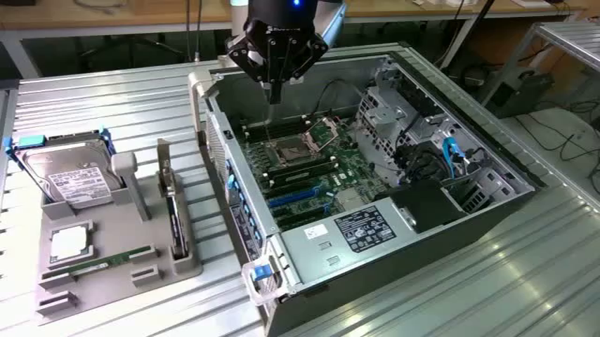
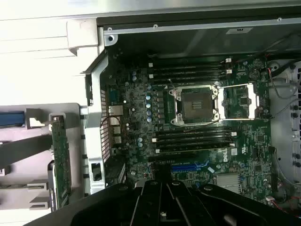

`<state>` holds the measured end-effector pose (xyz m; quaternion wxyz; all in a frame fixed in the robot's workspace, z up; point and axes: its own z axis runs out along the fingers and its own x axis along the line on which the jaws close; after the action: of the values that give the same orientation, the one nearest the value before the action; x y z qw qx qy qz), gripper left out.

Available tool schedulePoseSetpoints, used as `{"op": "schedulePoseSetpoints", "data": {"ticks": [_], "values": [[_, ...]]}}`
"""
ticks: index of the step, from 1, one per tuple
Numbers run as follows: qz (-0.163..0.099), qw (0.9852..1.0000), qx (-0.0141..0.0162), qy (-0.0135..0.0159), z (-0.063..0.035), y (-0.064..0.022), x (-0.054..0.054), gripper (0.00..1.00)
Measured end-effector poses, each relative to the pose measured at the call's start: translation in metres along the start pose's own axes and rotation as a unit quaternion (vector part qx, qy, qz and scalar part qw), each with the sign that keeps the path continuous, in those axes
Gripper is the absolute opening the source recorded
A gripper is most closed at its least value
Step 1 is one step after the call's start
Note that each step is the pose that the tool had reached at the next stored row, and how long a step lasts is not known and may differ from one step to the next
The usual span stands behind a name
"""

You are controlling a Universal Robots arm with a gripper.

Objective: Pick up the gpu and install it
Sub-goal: 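Reach for the gpu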

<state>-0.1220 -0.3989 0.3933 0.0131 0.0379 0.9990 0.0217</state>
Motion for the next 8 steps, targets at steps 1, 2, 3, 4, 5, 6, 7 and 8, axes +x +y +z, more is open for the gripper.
{"op": "schedulePoseSetpoints", "data": {"ticks": [1, 2, 3, 4, 5, 6, 7, 8], "values": [[0.0, 1.0, 0.0, 0.0, 0.0, 0.0, 0.0, 0.11], [0.0, 1.0, 0.0, 0.0, 0.0, 0.0, 0.0, 0.11], [0.0, 1.0, 0.0, 0.0, 0.0, 0.0, 0.0, 0.11], [0.0, 1.0, 0.0, 0.0, 0.0, 0.0, 0.0, 0.11], [0.0, 1.0, 0.0, 0.0, 0.0, 0.0, 0.0, 0.11], [0.0, 1.0, 0.0, 0.0, 0.0, 0.0, 0.0, 0.11], [0.0, 1.0, 0.0, 0.0, 0.0, 0.0, 0.0, 0.11], [0.0, 1.0, 0.0, 0.0, 0.0, 0.0, 0.0, 0.11]]}}
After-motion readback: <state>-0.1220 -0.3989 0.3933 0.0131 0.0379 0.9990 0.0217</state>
